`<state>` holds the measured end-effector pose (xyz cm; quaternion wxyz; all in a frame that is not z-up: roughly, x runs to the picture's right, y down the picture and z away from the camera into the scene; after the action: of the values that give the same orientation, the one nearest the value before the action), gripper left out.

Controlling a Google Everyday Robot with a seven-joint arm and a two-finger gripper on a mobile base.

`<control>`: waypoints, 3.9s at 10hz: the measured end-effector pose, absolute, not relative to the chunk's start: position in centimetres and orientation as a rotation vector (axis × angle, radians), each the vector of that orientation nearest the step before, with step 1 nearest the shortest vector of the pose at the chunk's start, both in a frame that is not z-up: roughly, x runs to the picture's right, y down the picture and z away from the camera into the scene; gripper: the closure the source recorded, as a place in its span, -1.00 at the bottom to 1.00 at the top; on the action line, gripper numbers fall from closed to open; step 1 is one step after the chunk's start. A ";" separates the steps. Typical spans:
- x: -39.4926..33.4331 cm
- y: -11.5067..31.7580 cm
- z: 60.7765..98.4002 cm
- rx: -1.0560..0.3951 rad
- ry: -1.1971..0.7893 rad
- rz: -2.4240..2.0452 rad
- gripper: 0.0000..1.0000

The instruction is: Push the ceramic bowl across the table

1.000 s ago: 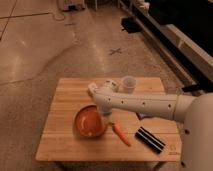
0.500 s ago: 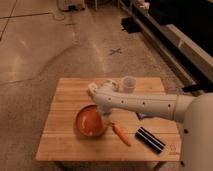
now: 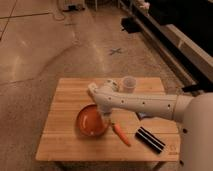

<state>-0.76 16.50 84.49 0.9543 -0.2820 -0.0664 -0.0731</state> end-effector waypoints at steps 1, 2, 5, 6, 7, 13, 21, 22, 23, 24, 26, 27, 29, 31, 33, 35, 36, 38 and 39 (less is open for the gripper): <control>-0.7 16.4 84.5 -0.572 -0.135 -0.147 -0.30; -0.6 16.4 84.6 -0.573 -0.134 -0.146 -0.30; -0.5 16.3 84.9 -0.572 -0.134 -0.141 -0.30; -0.4 16.2 85.0 -0.571 -0.134 -0.140 -0.30; -0.3 16.2 85.1 -0.571 -0.134 -0.139 -0.30; 0.0 15.9 85.5 -0.570 -0.135 -0.133 -0.30; 0.1 15.8 85.7 -0.569 -0.136 -0.132 -0.30; 0.1 15.7 85.8 -0.569 -0.136 -0.131 -0.30; 0.2 15.7 85.9 -0.569 -0.136 -0.131 -0.30; 0.2 15.7 85.9 -0.569 -0.136 -0.131 -0.30; 0.2 15.6 86.0 -0.570 -0.137 -0.131 -0.30; 0.2 15.6 86.1 -0.570 -0.137 -0.132 -0.30; 0.1 15.6 86.1 -0.572 -0.137 -0.133 -0.30; 0.1 15.6 86.2 -0.572 -0.138 -0.134 -0.30; 0.2 15.6 86.2 -0.573 -0.137 -0.134 -0.30; 0.2 15.7 86.3 -0.574 -0.137 -0.135 -0.30; 0.1 15.6 86.3 -0.574 -0.137 -0.136 -0.30; 0.1 15.6 86.3 -0.574 -0.138 -0.137 -0.30; 0.1 15.6 86.3 -0.575 -0.138 -0.137 -0.30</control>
<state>0.08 15.63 86.33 0.9542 -0.2832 -0.0682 -0.0676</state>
